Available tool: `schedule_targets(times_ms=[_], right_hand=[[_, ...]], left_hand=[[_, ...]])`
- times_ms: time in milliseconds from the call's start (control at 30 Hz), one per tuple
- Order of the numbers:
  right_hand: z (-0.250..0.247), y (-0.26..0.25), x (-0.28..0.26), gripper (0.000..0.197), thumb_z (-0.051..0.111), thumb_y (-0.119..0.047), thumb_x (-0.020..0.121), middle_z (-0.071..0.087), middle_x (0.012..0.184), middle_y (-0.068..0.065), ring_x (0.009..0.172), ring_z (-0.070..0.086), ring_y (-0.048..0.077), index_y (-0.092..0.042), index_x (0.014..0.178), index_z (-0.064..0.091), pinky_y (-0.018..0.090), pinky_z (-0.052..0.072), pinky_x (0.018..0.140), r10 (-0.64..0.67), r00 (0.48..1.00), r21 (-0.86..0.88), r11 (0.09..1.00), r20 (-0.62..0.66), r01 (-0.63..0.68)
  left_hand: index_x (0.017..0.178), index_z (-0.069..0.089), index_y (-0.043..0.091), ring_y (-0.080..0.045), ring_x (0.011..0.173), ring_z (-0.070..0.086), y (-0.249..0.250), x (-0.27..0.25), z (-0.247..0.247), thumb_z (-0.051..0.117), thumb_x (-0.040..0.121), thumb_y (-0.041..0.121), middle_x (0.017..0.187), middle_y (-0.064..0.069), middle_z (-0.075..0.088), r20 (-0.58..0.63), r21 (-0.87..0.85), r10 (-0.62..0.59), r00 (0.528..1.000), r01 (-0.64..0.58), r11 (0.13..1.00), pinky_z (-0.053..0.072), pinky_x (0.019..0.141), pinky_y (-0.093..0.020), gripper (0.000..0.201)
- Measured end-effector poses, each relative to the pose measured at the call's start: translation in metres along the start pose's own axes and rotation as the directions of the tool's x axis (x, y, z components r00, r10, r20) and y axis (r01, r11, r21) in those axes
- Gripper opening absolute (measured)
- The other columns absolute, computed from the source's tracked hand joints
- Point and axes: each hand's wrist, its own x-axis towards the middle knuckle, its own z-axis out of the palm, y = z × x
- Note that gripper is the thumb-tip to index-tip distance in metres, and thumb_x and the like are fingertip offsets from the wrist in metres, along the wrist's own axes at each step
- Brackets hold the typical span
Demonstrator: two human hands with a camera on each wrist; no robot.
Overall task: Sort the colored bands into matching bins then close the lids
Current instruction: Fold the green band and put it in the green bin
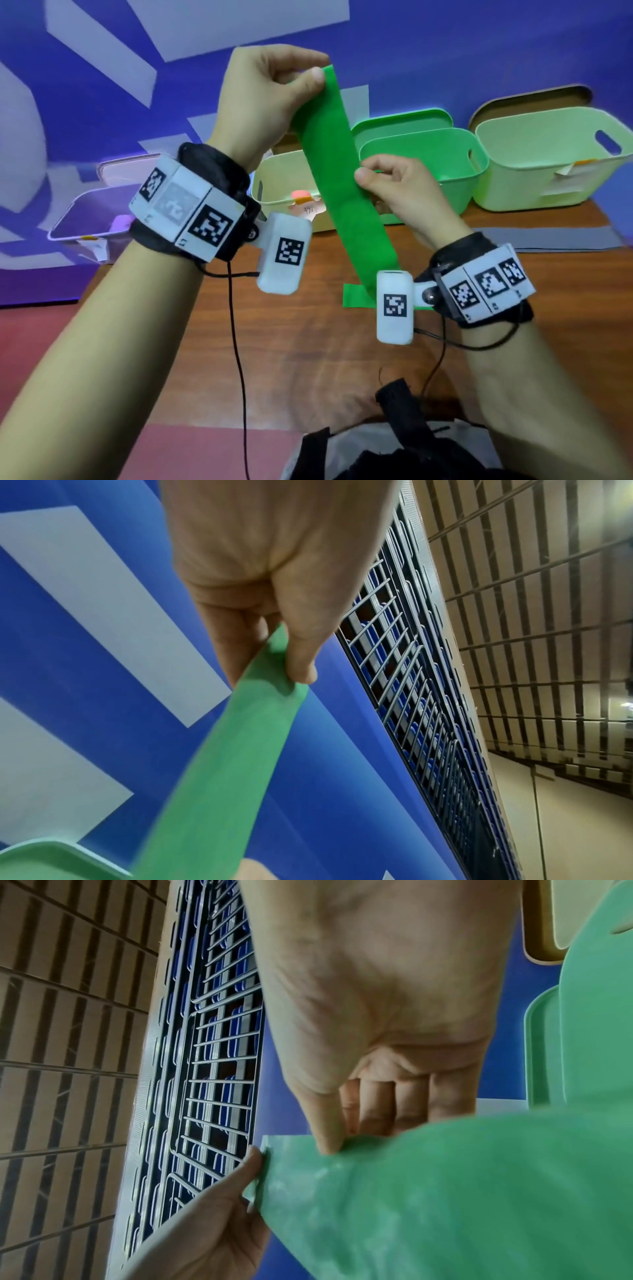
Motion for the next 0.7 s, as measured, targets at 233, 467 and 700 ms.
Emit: schedule_targets(times_ms=[233,467,700], right_hand=[[0.004,0.000,-0.002,0.020,0.057,-0.006,0.090,0.066,0.060,-0.008,0.048,0.058,-0.001,-0.016,0.073,0.062,0.013,0.045,0.044,0.068,0.993,0.105,0.993,-0.095,-0.058],[0.008,-0.002,-0.003,0.019,0.054,-0.010,0.093,0.068,0.058,-0.006,0.050,0.062,0.003,-0.013,0.078,0.066,0.017,0.051,0.048,0.160,0.979,0.272,0.955,-0.124,-0.121],[0.010,-0.005,-0.004,0.024,0.046,-0.012,0.097,0.069,0.060,-0.004,0.054,0.065,0.005,-0.013,0.082,0.065,0.021,0.055,0.055,0.161,0.984,0.352,0.927,-0.071,-0.126]], left_hand=[[0.073,0.056,0.021,-0.003,0.054,0.061,-0.007,-0.012,0.001,0.058,0.091,0.017,0.061,0.004,0.059,-0.002,0.058,-0.086,0.996,0.086,0.995,0.053,0.051,-0.023,0.019],[0.090,0.057,0.025,-0.001,0.067,0.060,-0.024,-0.048,0.019,0.055,0.084,0.023,0.072,0.014,0.065,0.145,0.151,0.097,0.985,-0.119,0.981,0.048,0.067,-0.020,0.007],[0.106,0.065,0.017,-0.009,0.085,0.060,-0.044,-0.066,0.029,0.051,0.088,0.021,0.096,-0.006,0.073,0.204,0.350,0.431,0.879,-0.477,0.806,0.046,0.073,-0.022,0.023]])
